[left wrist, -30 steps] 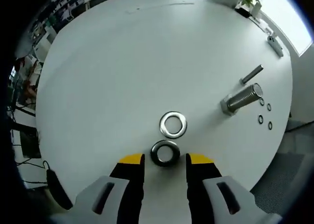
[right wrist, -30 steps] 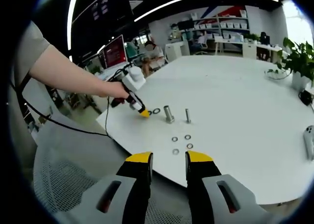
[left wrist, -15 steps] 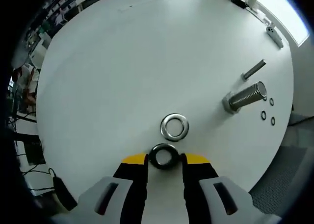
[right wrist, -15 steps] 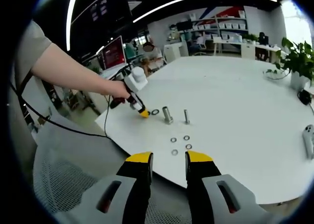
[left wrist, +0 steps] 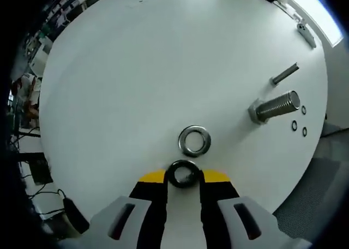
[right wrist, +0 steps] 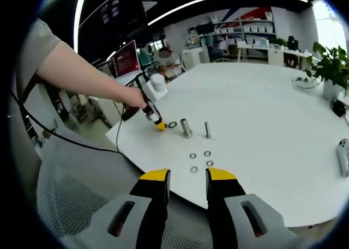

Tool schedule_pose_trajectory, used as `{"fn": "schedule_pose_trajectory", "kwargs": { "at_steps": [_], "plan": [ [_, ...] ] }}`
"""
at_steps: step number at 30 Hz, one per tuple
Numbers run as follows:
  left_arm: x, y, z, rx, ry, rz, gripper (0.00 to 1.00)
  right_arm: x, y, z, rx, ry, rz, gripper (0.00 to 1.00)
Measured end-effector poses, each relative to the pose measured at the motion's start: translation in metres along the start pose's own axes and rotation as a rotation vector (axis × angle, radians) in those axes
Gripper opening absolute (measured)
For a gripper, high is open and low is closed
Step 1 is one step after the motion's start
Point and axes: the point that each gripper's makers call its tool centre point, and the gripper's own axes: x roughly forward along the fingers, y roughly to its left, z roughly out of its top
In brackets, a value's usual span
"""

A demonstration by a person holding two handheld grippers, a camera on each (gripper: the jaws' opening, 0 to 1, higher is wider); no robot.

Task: Place the washer onto the threaded stud by aligning its center hole with the stud, sliding it down to the base, and recovering from edge contact or off-axis alignment until the washer reaches the visible bottom stop.

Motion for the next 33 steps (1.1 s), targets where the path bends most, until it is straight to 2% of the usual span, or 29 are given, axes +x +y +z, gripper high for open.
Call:
{"fn": "schedule_pose_trajectory", "kwargs": {
  "at_steps": [4, 9, 14, 20, 25, 28, 33],
  "plan": [
    [-0.003, -0.007, -0.005, 0.025, 0.041, -0.001, 0.2, 0.0, 0.0, 0.0, 0.001, -0.001, 0.0, 0.28],
    [-0.005, -0.008, -0.007, 0.011, 0.049, -0.001, 0.2, 0.0, 0.0, 0.001, 0.001, -0.004, 0.001, 0.28],
    [-0.005, -0.01, -0.008, 0.021, 0.034, 0.001, 0.21, 0.0, 0.0, 0.001, 0.002, -0.006, 0.001, 0.28],
    [-0.005, -0.008, -0.009, 0.023, -0.027, 0.009, 0.22, 0.0, 0.001, 0.001, 0.001, -0.008, 0.005, 0.28],
    [-0.004, -0.01, -0.009, 0.02, -0.022, 0.014, 0.22, 0.0, 0.001, 0.001, -0.001, -0.005, 0.006, 0.28],
    [-0.003, -0.012, -0.011, -0.002, 0.001, 0.018, 0.22, 0.0, 0.0, 0.001, 0.001, -0.007, 0.004, 0.28],
    [-0.003, -0.011, -0.011, -0.036, -0.008, 0.022, 0.22, 0.0, 0.0, 0.002, 0.0, -0.009, 0.004, 0.28]
  ]
}}
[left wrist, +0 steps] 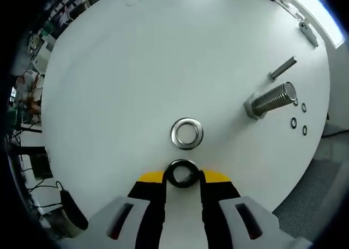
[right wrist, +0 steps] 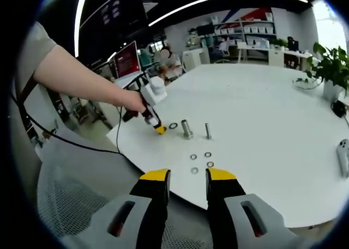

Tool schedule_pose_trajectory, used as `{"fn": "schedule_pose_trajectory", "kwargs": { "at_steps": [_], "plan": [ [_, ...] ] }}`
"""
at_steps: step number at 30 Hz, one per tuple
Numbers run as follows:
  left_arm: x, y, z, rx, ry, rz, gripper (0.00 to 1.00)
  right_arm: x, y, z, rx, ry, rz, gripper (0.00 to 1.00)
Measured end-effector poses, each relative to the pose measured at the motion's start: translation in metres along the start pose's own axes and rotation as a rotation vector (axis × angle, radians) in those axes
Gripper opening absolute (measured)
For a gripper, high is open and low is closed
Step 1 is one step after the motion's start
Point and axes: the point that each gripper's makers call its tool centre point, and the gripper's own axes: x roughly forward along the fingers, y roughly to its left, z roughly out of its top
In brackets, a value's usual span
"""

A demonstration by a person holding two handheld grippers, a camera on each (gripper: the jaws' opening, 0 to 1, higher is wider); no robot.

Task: Place the washer onto the threaded stud by aligning its center hole with the stud, sliding it down to the base, and recovering from edge contact or off-axis alignment until the washer reaches the visible bottom stop.

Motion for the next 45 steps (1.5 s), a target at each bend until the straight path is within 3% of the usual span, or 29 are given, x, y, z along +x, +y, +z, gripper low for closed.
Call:
{"fn": "schedule_pose_trajectory", "kwargs": {
  "at_steps": [11, 21, 35, 39, 45],
  "plan": [
    [0.0, 0.0, -0.001, -0.005, 0.002, 0.002, 0.21, 0.0, 0.0, 0.0, 0.0, -0.002, -0.002, 0.28],
    [-0.002, -0.001, -0.003, -0.052, -0.053, -0.003, 0.19, 0.0, -0.001, 0.0, -0.001, -0.002, -0.004, 0.28],
    [-0.007, -0.023, -0.005, 0.071, -0.051, -0.017, 0.19, 0.0, 0.0, 0.0, -0.005, -0.001, -0.001, 0.28],
    [-0.01, -0.018, 0.004, 0.086, -0.078, -0.023, 0.19, 0.0, 0.001, 0.0, -0.007, 0.0, 0.003, 0.28],
    [-0.033, -0.024, 0.025, 0.13, -0.14, -0.031, 0.19, 0.0, 0.003, 0.0, -0.01, 0.002, 0.008, 0.28]
  ]
}}
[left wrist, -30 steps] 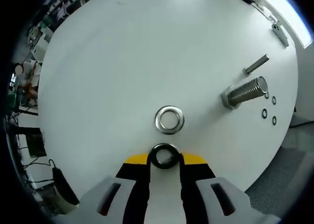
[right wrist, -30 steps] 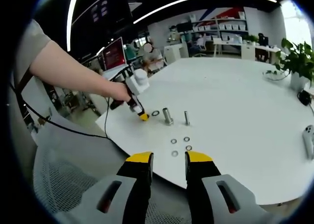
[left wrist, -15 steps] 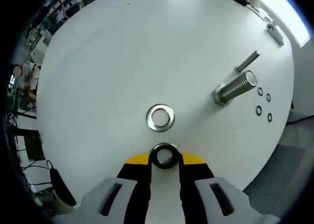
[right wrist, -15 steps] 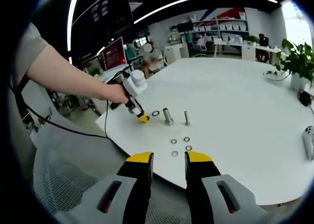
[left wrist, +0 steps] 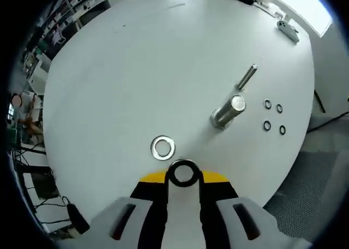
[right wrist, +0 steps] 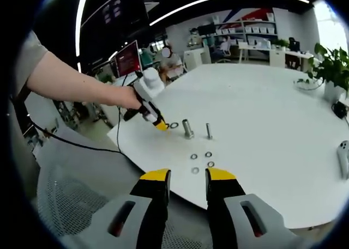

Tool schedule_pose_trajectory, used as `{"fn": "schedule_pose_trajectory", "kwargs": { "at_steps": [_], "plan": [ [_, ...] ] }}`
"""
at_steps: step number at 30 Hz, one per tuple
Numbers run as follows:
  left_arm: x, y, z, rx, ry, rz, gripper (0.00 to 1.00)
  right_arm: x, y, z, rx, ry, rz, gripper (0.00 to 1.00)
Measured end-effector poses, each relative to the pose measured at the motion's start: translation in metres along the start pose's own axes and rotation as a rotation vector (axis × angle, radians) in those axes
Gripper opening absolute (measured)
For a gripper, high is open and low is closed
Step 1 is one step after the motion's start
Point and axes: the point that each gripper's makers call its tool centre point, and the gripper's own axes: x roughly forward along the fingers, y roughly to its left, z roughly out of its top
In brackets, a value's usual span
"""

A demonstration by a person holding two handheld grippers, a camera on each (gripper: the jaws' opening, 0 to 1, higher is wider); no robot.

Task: Place the washer onto the threaded stud by aligning its center hole with the stud, sliding it down to the base, and recovering from edge contact or off-axis alignment until the washer reaches the visible bottom stop.

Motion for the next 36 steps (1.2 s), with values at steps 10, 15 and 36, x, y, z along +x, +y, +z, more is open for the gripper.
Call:
{"fn": "schedule_pose_trajectory", "kwargs": {
  "at_steps": [10, 15, 36],
  "plan": [
    [-0.013, -0.016, 0.029, 0.047, -0.069, -0.017, 0.19, 0.0, 0.001, 0.0, -0.003, -0.001, 0.007, 0.28],
    [-0.017, -0.026, 0.043, 0.08, -0.08, -0.029, 0.19, 0.0, 0.002, 0.001, -0.003, -0.005, 0.008, 0.28],
    [-0.011, -0.053, 0.071, 0.162, -0.069, -0.06, 0.19, -0.001, 0.001, 0.003, 0.0, -0.014, 0.007, 0.28]
  ]
}}
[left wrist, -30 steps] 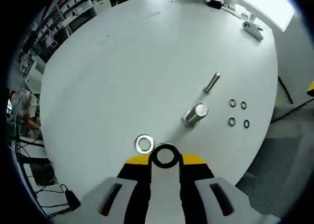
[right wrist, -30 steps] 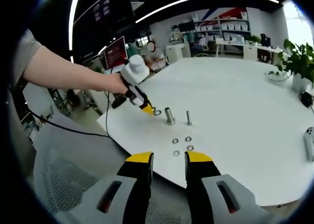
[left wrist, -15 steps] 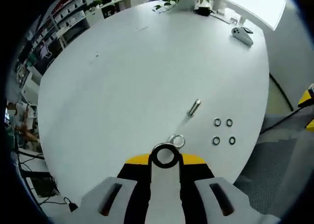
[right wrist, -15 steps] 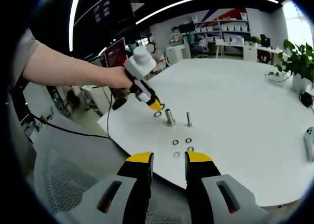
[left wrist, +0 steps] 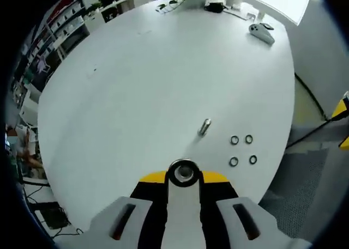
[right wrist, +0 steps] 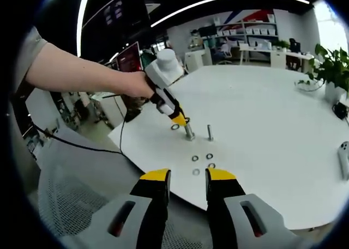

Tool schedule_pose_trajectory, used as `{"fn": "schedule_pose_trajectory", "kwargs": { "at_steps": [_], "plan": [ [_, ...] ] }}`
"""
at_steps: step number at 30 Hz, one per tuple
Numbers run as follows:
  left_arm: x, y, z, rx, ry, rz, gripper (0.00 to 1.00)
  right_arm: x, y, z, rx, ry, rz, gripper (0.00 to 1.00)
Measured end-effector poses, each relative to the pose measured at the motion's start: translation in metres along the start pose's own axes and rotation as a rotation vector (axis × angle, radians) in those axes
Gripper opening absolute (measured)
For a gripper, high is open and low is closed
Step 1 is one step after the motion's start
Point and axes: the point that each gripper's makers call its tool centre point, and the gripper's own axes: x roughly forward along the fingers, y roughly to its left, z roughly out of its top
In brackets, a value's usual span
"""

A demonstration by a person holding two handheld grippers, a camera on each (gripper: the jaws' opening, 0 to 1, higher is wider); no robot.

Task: Place the washer onto the threaded stud by aligning its center hole with the stud, sliding it down to the base, and recovering from edge contact or off-axis alignment until the washer reaches the visible bottom stop.

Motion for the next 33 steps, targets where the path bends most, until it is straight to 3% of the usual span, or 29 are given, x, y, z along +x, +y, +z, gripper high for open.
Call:
{"fn": "schedule_pose_trajectory", "kwargs": {
  "at_steps": [16, 33],
  "plan": [
    [0.014, -0.002, -0.001, 0.016, 0.036, -0.003, 0.19, 0.0, 0.0, 0.001, 0.0, -0.004, 0.0, 0.28],
    [0.037, -0.006, -0.009, 0.083, 0.107, -0.013, 0.19, 0.0, -0.004, -0.001, 0.005, 0.005, -0.021, 0.28]
  ]
}}
